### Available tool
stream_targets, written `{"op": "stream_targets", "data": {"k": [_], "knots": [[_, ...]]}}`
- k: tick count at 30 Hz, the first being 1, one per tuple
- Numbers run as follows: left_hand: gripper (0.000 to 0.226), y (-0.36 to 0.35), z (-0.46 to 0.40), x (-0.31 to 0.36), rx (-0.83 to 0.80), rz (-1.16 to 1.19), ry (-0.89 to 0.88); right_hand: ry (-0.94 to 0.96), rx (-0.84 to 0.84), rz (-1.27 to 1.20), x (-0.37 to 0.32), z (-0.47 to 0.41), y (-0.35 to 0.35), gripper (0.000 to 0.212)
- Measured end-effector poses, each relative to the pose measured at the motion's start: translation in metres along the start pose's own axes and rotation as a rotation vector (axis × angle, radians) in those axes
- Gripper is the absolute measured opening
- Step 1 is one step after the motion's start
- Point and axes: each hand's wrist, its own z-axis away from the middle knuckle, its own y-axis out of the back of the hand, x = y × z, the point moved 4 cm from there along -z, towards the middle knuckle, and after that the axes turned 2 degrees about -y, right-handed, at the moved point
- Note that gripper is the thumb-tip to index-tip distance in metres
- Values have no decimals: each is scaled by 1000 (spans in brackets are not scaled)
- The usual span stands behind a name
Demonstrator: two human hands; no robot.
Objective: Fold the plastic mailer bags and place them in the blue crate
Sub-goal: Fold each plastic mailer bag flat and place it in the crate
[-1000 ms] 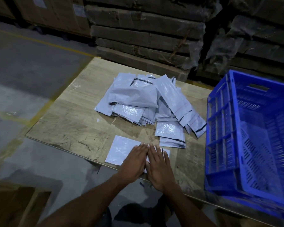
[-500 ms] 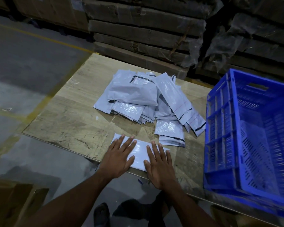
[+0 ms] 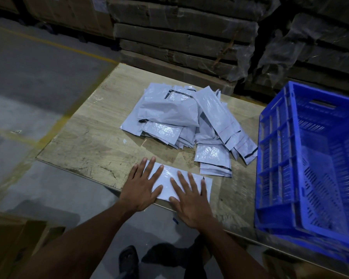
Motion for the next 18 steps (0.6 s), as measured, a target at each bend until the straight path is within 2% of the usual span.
{"op": "stream_targets", "data": {"k": [4, 6, 8, 13, 15, 18], "knots": [[71, 2, -1, 0, 9, 16, 7, -66, -79, 28, 28, 19, 5, 88], [72, 2, -2, 0, 6, 30, -2, -45, -65, 48, 26, 16, 13, 92], [74, 2, 0, 0, -19, 56, -14, 25, -16, 96, 19, 11, 17, 84], [89, 11, -1, 0, -67, 128, -19, 199, 32, 122, 19, 10, 16, 49], [93, 17, 4, 5, -55, 140, -92, 198, 92, 99, 15, 10, 23, 46], [72, 17, 12, 8, 30, 98, -158, 173, 174, 39, 10, 6, 34, 43]]}}
